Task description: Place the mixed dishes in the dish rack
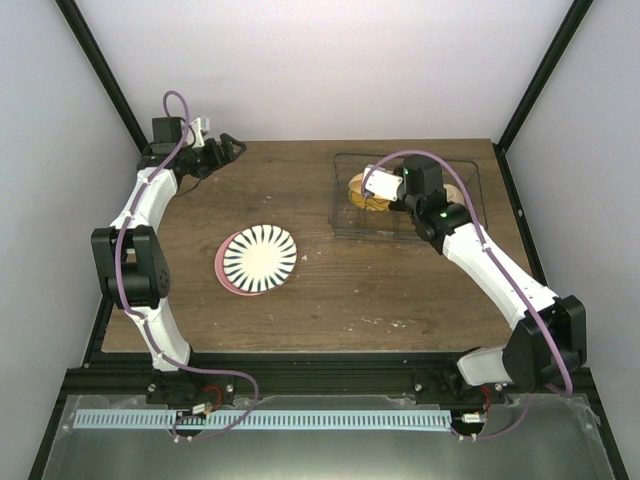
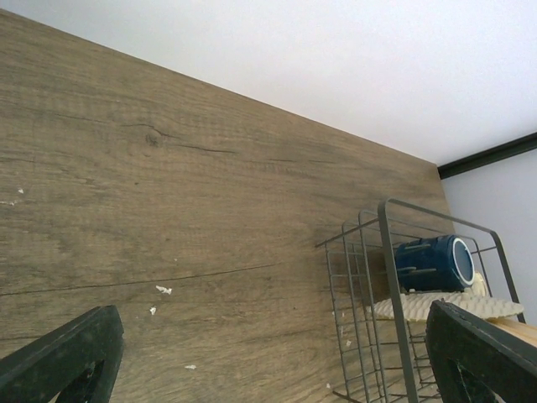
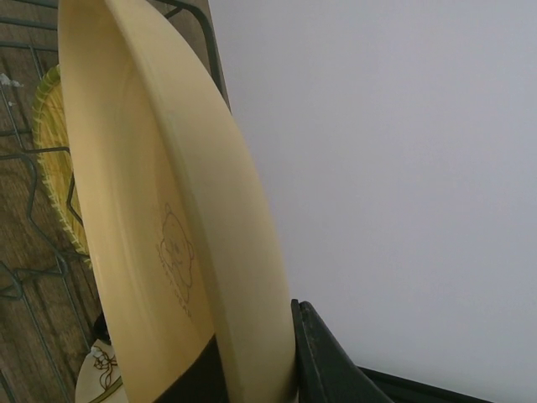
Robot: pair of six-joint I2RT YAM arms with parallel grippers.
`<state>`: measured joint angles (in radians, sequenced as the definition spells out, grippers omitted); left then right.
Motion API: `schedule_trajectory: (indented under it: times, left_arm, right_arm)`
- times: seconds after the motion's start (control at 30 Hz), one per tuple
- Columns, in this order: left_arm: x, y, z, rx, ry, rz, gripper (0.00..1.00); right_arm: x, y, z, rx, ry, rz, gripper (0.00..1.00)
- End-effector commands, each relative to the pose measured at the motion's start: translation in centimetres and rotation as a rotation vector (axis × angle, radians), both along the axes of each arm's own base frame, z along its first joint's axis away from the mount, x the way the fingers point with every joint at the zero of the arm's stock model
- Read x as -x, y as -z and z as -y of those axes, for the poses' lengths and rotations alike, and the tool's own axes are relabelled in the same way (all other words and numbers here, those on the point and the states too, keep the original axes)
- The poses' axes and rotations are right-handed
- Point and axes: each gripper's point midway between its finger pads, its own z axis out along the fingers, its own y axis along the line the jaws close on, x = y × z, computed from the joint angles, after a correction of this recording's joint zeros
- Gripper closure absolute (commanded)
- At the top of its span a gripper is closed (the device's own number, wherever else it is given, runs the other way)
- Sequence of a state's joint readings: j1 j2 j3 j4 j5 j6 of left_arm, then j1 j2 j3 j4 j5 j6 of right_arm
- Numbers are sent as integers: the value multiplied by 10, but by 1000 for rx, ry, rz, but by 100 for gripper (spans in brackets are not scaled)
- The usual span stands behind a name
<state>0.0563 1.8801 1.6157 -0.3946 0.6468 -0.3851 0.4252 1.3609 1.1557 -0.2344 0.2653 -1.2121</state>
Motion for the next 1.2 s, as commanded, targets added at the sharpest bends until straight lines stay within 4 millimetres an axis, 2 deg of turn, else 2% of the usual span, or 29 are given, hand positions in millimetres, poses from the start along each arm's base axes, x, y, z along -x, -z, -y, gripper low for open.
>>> schedule_trajectory:
  times: [0.0,0.63,0.8,1.17]
  left_arm:
    - [-4,-4,-2,-18,3,20,0]
    - [-3,1,-3,-19,-7,1,0]
    - [-1,10,-5,-24,-19,-25,0]
    - [2,11,-6,-25,-32,-30,0]
  right_arm:
    - [-2,-5,-2,-12,-4,38,99]
    - [9,47,-9,1,-68,-26,98]
    - [8,51,-11,-1,-78,-34,87]
    - [9,44,-10,15,-84,-14,62]
